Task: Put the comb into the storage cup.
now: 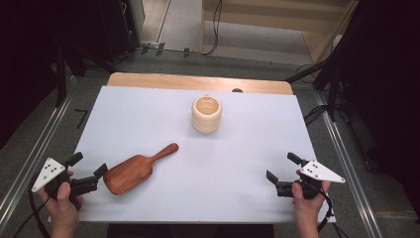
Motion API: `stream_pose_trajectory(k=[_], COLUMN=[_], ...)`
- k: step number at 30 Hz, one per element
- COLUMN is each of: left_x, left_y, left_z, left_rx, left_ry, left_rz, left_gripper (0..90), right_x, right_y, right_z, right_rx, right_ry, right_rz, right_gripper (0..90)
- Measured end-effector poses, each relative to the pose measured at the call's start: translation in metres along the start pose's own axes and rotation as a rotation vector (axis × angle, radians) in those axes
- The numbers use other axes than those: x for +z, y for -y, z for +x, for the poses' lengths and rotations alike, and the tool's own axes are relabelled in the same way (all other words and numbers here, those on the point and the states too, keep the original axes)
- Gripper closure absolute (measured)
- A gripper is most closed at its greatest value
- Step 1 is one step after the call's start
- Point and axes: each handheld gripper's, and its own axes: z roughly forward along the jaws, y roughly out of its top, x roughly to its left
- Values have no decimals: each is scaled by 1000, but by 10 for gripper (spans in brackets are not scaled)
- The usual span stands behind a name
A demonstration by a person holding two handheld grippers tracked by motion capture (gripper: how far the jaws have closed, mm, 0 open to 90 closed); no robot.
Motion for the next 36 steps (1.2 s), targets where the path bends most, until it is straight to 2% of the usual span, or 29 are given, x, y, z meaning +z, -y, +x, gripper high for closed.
stream_pose_trajectory(k=[2,5,6,15,19,24,25,31,32,33,34,36], left_x=[0,1,0,1,1,1,1,1,1,1,1,1], left_y=[0,0,0,0,0,0,0,0,0,0,0,0], left_z=[0,-1,-1,-2,-2,-2,-2,-2,-2,-2,-2,-2], left_rx=[2,6,11,20,21,21,18,22,22,22,22,22], left_ry=[-1,-2,-2,-6,-7,-4,-4,-2,-1,-1,-1,0], left_rz=[2,4,3,6,9,7,3,5,5,5,5,4], left_gripper=[0,0,0,0,0,0,0,0,0,0,0,0], right_x=[4,8,12,29,41,52,60,79,82,84,87,94], right_y=[-7,-12,-18,-38,-52,-61,-65,-76,-78,-80,-81,-85], right_z=[5,9,12,21,28,36,41,53,55,57,60,64], right_rx=[-9,-21,-26,-52,-63,-81,-88,-112,-119,-120,-120,-127], right_ry=[-28,-42,-73,-120,-165,-189,-207,-253,-269,-267,-264,-292], right_rz=[11,25,25,27,33,42,48,71,68,62,69,74], right_gripper=[0,0,0,0,0,0,0,0,125,208,209,213])
